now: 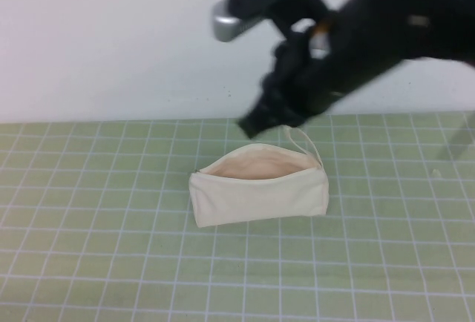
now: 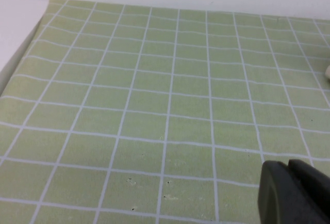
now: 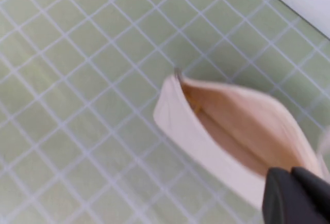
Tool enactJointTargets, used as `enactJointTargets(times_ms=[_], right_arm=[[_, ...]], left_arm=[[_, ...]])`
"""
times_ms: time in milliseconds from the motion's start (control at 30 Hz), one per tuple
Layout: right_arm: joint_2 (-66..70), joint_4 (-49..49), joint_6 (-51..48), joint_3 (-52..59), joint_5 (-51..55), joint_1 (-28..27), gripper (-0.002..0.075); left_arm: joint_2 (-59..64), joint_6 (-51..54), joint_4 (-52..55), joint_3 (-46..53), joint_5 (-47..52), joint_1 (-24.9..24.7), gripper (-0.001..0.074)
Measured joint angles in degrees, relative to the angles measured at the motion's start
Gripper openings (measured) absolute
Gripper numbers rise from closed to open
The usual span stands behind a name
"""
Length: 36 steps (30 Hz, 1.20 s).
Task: Put eraser into pencil case
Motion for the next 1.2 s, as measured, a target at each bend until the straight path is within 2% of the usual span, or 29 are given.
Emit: enactJointTargets(times_ms=[300, 767, 900, 1200], right_arm=[[-23.8, -1.5, -0.2, 24.4, -4.0, 0.3, -0.0001], [-52.9, -6.1, -0.2, 61.5, -33.0, -0.9, -0.0001], [-60.7, -6.6, -0.2, 69.8, -39.3, -6.5, -0.0001], [-79.7, -7.0, -0.2, 82.5, -41.5, -28.3, -0.0001]], left_arm=[[0.0, 0.0, 0.0, 0.0, 0.0, 0.0, -0.0003], [0.0, 0.0, 0.0, 0.0, 0.0, 0.0, -0.0003], [0.0, 0.0, 0.0, 0.0, 0.0, 0.0, -0.0003], [0.0, 0.0, 0.0, 0.0, 0.0, 0.0, -0.0003]])
